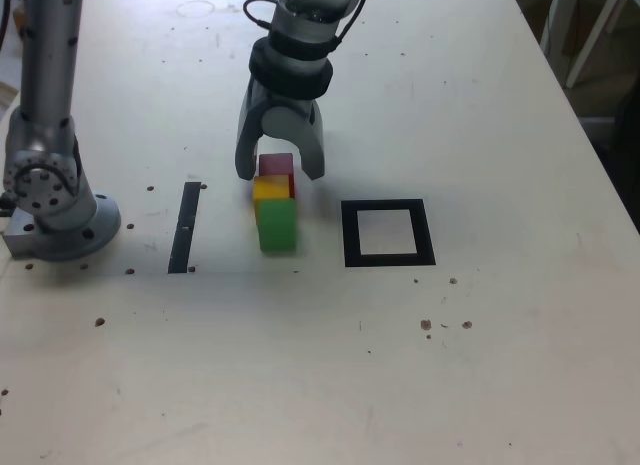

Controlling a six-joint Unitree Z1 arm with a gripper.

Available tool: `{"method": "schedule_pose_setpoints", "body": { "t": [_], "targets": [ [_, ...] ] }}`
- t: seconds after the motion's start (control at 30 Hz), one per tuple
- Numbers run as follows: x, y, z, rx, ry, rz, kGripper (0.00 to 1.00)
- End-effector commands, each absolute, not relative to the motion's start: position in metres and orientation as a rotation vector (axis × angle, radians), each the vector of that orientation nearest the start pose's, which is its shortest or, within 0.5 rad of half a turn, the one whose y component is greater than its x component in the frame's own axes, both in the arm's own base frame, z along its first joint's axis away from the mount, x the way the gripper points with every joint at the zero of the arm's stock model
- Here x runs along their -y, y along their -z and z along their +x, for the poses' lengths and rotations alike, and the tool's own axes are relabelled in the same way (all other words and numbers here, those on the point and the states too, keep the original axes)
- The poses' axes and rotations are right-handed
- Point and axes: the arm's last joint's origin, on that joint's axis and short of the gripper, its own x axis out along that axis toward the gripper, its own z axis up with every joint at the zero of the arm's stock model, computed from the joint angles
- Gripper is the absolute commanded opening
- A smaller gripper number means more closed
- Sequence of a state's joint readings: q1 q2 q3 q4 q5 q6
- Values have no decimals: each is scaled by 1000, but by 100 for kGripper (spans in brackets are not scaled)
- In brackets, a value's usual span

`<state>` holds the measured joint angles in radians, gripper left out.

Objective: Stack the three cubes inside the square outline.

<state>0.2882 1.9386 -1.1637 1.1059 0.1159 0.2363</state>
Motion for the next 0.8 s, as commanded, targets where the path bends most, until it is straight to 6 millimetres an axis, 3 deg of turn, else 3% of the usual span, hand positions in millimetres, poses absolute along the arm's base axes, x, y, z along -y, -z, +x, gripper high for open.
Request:
{"method": "schedule_pose_setpoints", "body": {
  "t": [0.0, 0.53, 0.77],
  "targets": [
    [-86, -203, 272, -1904, -49, -4, 28],
    [-85, -205, 272, -1904, -39, -9, 28],
    [-85, -218, 281, -1884, -40, 7, 28]
  ]
}}
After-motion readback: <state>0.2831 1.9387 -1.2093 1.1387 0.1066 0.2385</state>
